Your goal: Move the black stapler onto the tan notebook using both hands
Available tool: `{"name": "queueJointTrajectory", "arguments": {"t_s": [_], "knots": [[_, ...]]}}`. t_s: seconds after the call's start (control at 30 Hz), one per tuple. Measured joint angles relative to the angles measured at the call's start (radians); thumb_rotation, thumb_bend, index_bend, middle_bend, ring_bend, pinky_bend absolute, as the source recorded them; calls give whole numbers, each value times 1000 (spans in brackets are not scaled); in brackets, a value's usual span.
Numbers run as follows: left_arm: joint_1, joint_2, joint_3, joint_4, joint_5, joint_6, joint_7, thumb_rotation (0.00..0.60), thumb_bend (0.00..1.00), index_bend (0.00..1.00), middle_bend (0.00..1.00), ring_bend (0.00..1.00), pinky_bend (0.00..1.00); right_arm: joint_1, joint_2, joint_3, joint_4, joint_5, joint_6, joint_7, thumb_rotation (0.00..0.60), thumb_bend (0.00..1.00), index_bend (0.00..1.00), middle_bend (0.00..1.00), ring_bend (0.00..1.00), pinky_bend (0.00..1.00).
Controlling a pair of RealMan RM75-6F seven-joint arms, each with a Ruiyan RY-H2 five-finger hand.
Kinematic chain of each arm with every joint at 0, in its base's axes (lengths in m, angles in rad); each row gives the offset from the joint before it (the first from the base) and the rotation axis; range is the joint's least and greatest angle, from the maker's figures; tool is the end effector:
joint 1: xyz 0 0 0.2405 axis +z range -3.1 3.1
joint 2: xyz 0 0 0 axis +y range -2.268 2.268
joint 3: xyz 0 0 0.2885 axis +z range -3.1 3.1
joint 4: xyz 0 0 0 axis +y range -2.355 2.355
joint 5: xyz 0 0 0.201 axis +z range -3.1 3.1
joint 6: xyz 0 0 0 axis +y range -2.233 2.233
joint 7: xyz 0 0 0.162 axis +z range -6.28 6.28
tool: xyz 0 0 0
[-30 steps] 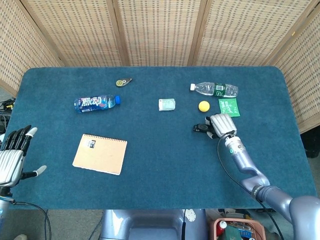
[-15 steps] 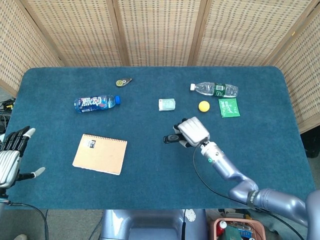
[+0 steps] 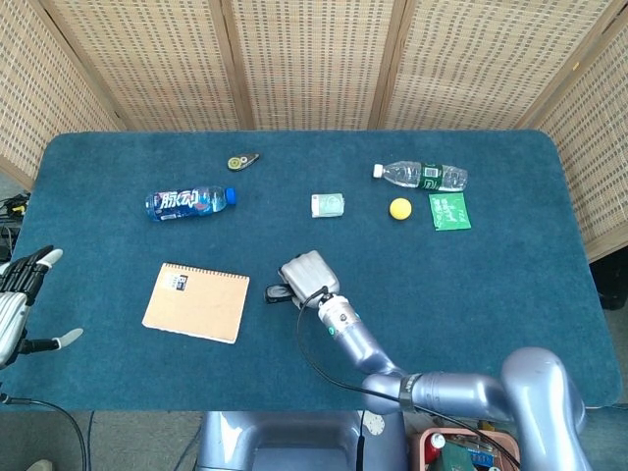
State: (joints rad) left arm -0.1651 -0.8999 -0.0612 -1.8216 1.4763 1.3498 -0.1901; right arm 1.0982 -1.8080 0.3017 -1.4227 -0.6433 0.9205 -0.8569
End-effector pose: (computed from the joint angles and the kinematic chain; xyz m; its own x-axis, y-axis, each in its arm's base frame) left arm -0.2972 0.2232 0.2179 0.2275 0.1066 0.9679 0.9734 -0.0528 -0.2230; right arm -0.0261 -0.3965 -0.0997 0.6015 -0.2674 0.7528 -0.7562 -0.4945 0.4286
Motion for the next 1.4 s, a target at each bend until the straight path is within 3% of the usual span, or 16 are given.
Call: {"name": "queueJointTrajectory", "arguments": {"t_s": [0.1, 0.13, 0.2, 0.27, 0.3, 0.4, 0.6, 0.9, 1.03, 1.2, 1.4], "knots": [[-4, 9, 4, 2, 5, -9, -15, 600, 135, 0, 0, 0, 0, 20, -40, -2, 37, 34, 17, -19, 600, 419, 575, 588, 429, 593], [-5, 10, 4, 2, 6, -9, -17, 600, 136, 0, 0, 0, 0, 26, -51, -3, 49, 41, 23, -24, 600, 378, 551, 572, 426, 568], [-5, 12, 5, 2, 7, -9, -21, 600, 138, 0, 0, 0, 0, 32, -64, -5, 63, 51, 32, -27, 600, 212, 423, 449, 345, 476], [-5, 13, 6, 2, 7, -10, -23, 600, 139, 0, 0, 0, 0, 32, -66, -6, 64, 57, 31, -24, 600, 30, 216, 213, 143, 348], [-5, 13, 7, 2, 7, -10, -23, 600, 139, 0, 0, 0, 0, 32, -64, -7, 63, 62, 27, -23, 600, 7, 148, 131, 65, 303], [-6, 13, 8, 0, 8, -10, -20, 600, 139, 0, 0, 0, 0, 32, -51, -10, 51, 102, 15, -27, 600, 0, 75, 39, 1, 246], [-8, 9, 11, -3, 8, -12, -7, 600, 141, 0, 0, 0, 0, 27, 2, -10, -22, 147, 15, -26, 600, 0, 66, 21, 0, 238], [-9, -5, 14, -2, 11, -8, 20, 600, 142, 0, 0, 0, 0, -40, 173, -37, -240, 62, 120, -4, 600, 0, 66, 21, 0, 212], [-11, -19, 19, -1, 25, -7, 34, 600, 142, 0, 0, 0, 0, -118, 295, -86, -341, -54, 191, 32, 600, 0, 66, 20, 0, 180], [-25, -38, 25, 7, 47, -24, 40, 600, 142, 0, 0, 0, 0, -254, 431, -185, -393, -267, 290, 144, 600, 0, 66, 20, 0, 139], [-93, -90, 17, 68, 106, -76, 38, 600, 136, 0, 0, 0, 0, -438, 546, -326, -356, -505, 402, 434, 600, 0, 65, 20, 0, 136]]}}
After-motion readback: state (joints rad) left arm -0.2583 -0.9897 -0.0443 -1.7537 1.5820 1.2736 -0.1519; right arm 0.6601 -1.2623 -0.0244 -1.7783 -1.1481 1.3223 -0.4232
